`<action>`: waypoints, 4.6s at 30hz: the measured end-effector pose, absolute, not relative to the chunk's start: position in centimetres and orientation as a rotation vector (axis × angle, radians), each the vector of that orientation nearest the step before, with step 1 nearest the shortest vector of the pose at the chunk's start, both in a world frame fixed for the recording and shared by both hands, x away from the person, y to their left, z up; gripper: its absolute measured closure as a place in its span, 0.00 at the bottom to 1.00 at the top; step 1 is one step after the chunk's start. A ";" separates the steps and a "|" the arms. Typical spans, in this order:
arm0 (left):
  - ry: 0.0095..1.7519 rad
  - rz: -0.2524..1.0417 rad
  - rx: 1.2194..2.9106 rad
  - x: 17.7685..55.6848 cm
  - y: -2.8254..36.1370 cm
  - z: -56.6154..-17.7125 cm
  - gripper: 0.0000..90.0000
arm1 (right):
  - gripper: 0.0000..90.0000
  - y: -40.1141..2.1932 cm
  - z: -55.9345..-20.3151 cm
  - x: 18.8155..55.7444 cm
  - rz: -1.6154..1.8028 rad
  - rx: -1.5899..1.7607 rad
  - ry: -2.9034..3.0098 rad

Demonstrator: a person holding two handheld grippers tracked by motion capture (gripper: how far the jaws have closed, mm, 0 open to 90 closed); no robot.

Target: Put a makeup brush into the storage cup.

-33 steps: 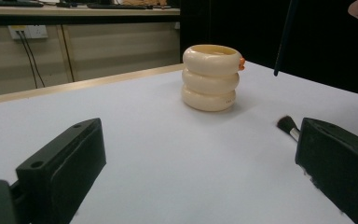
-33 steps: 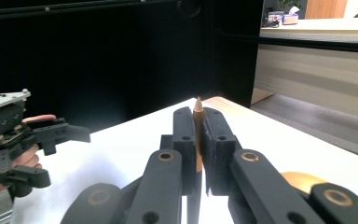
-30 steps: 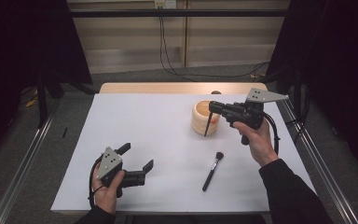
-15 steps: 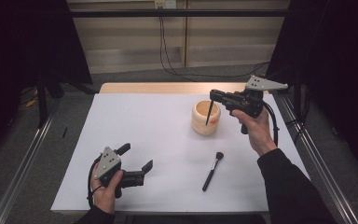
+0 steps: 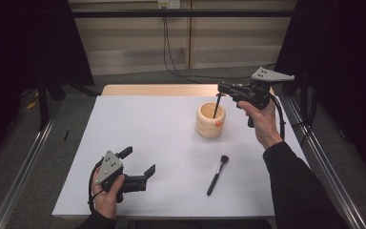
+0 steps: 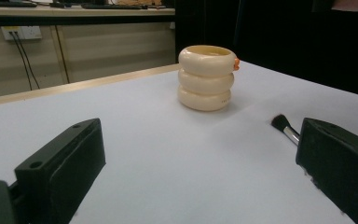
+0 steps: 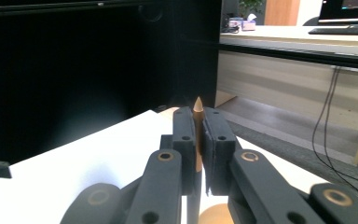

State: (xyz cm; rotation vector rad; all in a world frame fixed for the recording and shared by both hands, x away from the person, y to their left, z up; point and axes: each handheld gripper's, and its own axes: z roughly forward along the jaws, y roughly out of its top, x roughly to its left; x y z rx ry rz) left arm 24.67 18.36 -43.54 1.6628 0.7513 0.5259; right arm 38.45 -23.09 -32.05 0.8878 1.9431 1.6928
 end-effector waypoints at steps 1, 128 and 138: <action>0.751 0.525 1.662 24.7 18.4 -43.5 0.01 | 0.95 -23.1 -32.0 38.7 1.685 0.898 1.940; 0.767 0.538 1.660 24.9 18.5 -43.6 0.02 | 0.01 -26.8 -38.8 33.9 1.448 1.091 1.801; 0.759 0.539 1.665 24.8 18.5 -43.5 0.02 | 0.01 -27.7 -38.9 31.2 1.449 1.091 1.774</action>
